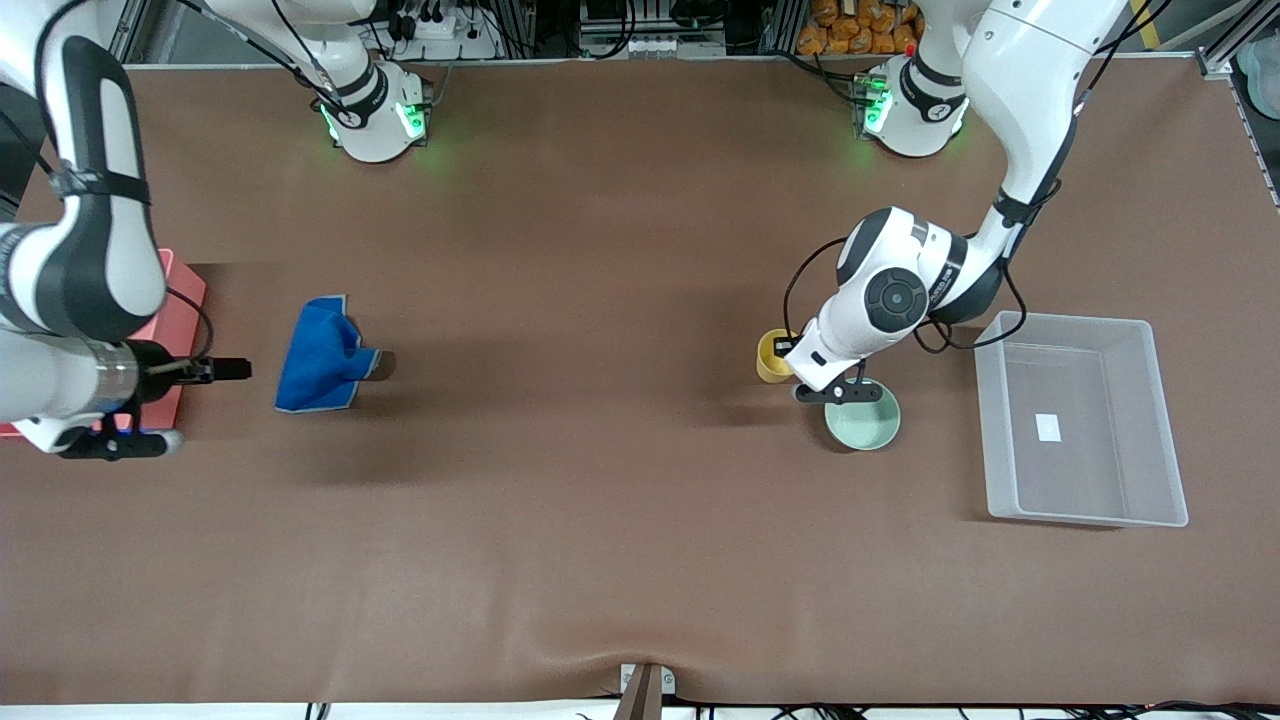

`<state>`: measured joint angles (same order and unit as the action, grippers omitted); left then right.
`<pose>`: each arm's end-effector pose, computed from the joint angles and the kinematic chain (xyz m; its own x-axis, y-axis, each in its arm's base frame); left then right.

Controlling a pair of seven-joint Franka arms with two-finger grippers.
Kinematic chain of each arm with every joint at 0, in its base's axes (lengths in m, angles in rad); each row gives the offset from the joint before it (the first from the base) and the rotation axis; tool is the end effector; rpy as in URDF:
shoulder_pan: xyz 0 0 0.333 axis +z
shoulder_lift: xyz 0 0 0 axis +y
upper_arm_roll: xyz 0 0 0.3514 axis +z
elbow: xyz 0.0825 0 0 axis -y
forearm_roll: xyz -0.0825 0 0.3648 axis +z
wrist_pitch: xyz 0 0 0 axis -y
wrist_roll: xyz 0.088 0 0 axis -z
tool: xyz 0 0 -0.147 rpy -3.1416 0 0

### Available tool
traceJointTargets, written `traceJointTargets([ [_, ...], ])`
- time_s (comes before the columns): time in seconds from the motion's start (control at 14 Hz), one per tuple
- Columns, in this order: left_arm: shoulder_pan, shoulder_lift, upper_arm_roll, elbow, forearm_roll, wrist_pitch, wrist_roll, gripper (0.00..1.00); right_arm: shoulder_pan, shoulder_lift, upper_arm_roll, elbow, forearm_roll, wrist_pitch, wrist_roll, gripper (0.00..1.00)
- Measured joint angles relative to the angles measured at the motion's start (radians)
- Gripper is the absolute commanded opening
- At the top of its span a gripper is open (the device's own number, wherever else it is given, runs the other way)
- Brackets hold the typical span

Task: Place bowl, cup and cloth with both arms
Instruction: 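Grasp the yellow cup with the left gripper while the right gripper grasps the cloth, then carry the yellow cup into the clear bin with the left gripper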

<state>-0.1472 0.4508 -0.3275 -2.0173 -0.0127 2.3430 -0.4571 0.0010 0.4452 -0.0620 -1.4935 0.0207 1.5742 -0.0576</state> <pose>0.5272 -0.2665 0.2363 0.9873 0.0080 -0.1588 0.0220 -0.9960 0.0870 0.6249 -0.0298 0.3921 0.9347 -0.0033 -0.3555 -0.0086 -0.9999 -0.0131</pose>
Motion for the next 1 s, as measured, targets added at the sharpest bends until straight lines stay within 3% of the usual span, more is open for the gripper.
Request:
traceJointTargets([
  [0.21,0.003,-0.020,0.000,0.024,0.000,-0.001,0.000,0.00,0.064,0.077,0.002,-0.010,-0.001,0.032,0.091,1.00],
  [0.5,0.049,-0.134,0.004,0.038,0.003,-0.040,0.023,0.00,0.135,0.154,0.002,-0.074,-0.064,0.109,0.194,1.00],
  [0.71,0.143,-0.218,0.007,0.058,0.003,-0.151,0.194,0.00,0.140,0.162,0.000,-0.137,-0.123,0.126,0.204,1.00],
  [1.0,0.287,-0.236,0.011,0.133,0.003,-0.315,0.438,0.00,0.145,0.171,0.000,-0.189,-0.161,0.140,0.219,1.00],
])
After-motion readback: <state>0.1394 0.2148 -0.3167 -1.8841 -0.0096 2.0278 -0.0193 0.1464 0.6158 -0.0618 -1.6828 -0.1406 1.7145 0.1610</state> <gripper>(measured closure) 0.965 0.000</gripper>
